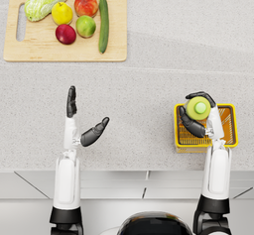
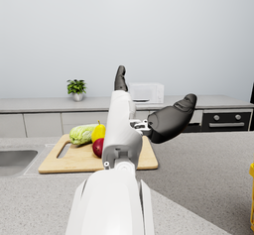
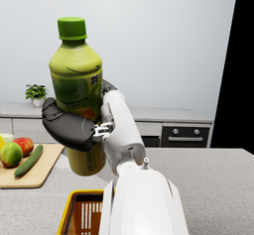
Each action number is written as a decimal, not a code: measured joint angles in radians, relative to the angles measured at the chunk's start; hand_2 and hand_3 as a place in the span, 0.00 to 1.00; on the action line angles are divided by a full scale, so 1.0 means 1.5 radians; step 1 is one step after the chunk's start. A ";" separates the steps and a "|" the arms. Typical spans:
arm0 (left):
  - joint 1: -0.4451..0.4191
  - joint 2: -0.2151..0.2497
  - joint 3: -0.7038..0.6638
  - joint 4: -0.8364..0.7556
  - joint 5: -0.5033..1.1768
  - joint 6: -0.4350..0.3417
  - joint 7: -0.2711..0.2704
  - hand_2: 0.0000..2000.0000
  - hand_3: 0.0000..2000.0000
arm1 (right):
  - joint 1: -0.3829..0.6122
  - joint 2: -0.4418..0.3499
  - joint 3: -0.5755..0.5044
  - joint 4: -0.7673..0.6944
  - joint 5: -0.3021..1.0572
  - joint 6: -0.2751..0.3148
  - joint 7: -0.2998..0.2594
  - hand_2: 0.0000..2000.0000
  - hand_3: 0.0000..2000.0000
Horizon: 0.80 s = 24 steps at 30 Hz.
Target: Pick up the green tea and place it into the yellow basket
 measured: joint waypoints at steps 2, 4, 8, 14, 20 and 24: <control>-0.005 0.001 -0.023 0.016 0.000 0.000 0.000 0.00 0.00 | -0.013 -0.001 -0.029 -0.010 0.000 0.005 -0.002 1.00 1.00; -0.015 0.002 -0.030 0.026 0.000 0.000 0.000 0.00 0.00 | -0.027 -0.003 -0.051 -0.027 0.000 0.003 -0.089 1.00 1.00; -0.021 0.005 -0.027 0.028 0.000 0.000 0.000 0.00 0.00 | -0.051 -0.004 -0.067 -0.068 0.000 -0.020 -0.197 1.00 1.00; -0.003 0.012 0.004 0.023 0.000 0.000 0.000 0.00 0.00 | -0.043 0.000 -0.047 -0.053 0.000 -0.157 -0.088 0.00 0.02; 0.071 0.015 -0.030 0.016 0.000 0.000 0.000 0.00 0.00 | 0.003 0.012 -0.040 0.009 0.000 -0.188 -0.019 0.00 0.00; 0.081 0.016 -0.071 0.035 0.000 0.000 0.000 0.00 0.00 | 0.006 0.014 -0.060 0.018 0.000 -0.192 -0.011 0.00 0.00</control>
